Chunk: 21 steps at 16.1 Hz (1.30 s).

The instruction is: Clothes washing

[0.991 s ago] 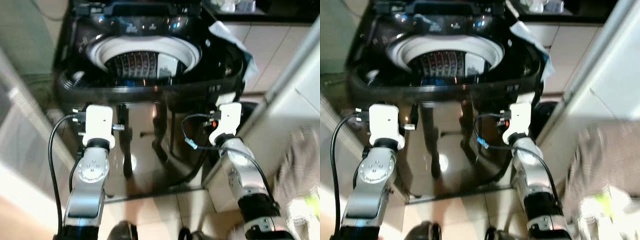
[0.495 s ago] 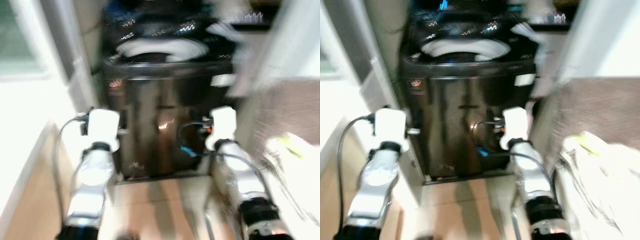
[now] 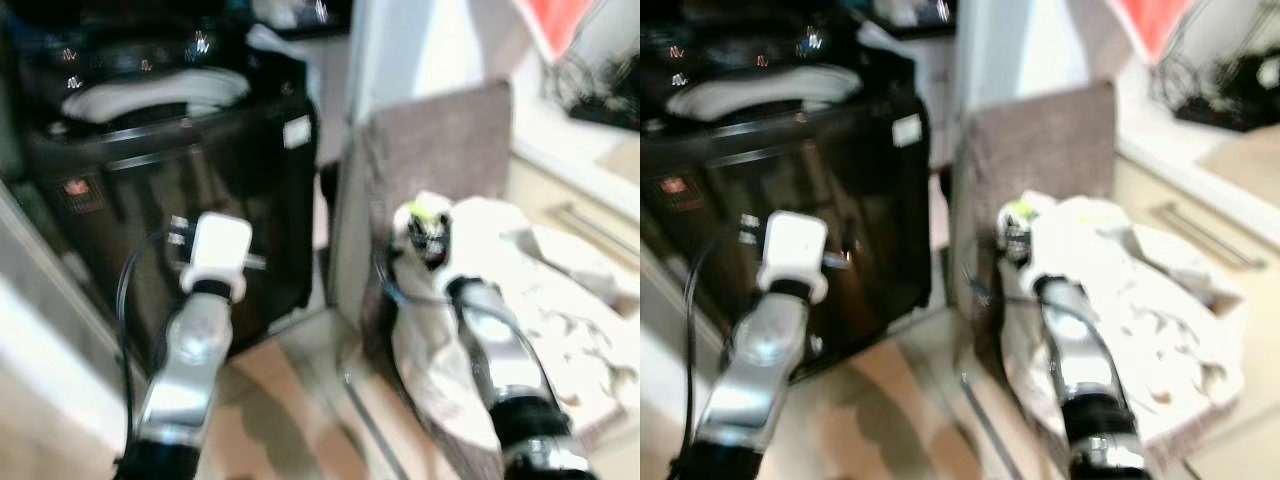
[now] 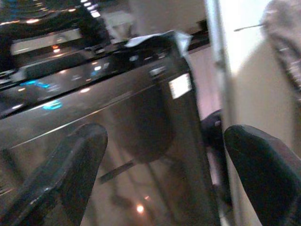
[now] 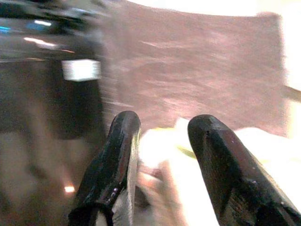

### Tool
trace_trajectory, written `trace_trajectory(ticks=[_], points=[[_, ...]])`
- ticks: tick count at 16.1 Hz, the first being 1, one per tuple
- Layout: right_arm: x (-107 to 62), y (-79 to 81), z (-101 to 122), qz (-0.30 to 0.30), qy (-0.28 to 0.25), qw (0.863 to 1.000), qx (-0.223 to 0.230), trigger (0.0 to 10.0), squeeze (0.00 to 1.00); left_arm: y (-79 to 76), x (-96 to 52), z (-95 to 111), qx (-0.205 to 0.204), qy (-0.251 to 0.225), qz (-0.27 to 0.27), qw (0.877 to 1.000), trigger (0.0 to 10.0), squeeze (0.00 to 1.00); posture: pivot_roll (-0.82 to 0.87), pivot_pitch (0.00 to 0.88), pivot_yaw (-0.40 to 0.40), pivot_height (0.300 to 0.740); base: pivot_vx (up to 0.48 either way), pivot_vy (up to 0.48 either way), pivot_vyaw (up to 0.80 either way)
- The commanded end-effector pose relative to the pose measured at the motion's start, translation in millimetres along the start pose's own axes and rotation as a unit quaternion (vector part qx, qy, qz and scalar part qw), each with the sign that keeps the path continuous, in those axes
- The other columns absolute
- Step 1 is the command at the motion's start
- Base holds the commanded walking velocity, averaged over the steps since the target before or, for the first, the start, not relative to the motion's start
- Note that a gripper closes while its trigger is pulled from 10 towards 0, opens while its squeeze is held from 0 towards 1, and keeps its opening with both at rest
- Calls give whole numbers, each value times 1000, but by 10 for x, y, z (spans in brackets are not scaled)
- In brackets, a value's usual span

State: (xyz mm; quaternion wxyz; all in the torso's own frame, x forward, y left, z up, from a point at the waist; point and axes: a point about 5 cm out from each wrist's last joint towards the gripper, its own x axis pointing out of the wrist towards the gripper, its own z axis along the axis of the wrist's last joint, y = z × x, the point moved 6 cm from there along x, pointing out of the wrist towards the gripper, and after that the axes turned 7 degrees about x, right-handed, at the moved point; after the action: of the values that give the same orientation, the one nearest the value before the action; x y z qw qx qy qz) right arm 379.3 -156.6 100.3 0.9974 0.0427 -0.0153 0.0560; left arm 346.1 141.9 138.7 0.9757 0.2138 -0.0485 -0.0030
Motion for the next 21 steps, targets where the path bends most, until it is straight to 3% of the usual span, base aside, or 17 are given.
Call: trace_trajectory(ticks=[1,6,8,10,11,13,19,21], points=[[20,-41,17,-12,-1,1000,-2,10000,0,41,27,4,8,-3,1,1000,10000,0,26,0,-17,740,0,0,-613],[18,-184,10,-46,-1,999,-12,10000,0,15,53,20,11,-9,-3,1000,10000,0,11,0,-16,740,0,0,-615],[18,-321,-38,-85,12,996,12,10000,0,-1,62,20,12,-10,-5,1000,10000,0,9,0,-15,740,0,0,-616],[8,-445,-79,-115,27,993,6,10000,24,1,69,23,15,-13,-6,1000,10000,0,9,0,-15,740,0,0,-672],[-25,-584,-126,-149,39,988,5,10000,1000,-8,76,27,21,-16,-10,1000,10000,0,6,0,-12,740,0,0,-594],[-98,-796,-226,-199,63,978,0,10000,1000,-39,88,31,28,-19,-19,999,10000,0,3,0,-7,740,0,0,-253],[-73,-809,-195,-198,54,979,-9,10000,1000,-54,120,51,34,-26,-23,999,10000,0,-7,0,1,740,0,0,0],[-10,-844,-60,-198,35,979,-20,10000,1000,-52,126,53,34,-26,-22,999,10000,0,-6,0,-1,740,0,0,0]])
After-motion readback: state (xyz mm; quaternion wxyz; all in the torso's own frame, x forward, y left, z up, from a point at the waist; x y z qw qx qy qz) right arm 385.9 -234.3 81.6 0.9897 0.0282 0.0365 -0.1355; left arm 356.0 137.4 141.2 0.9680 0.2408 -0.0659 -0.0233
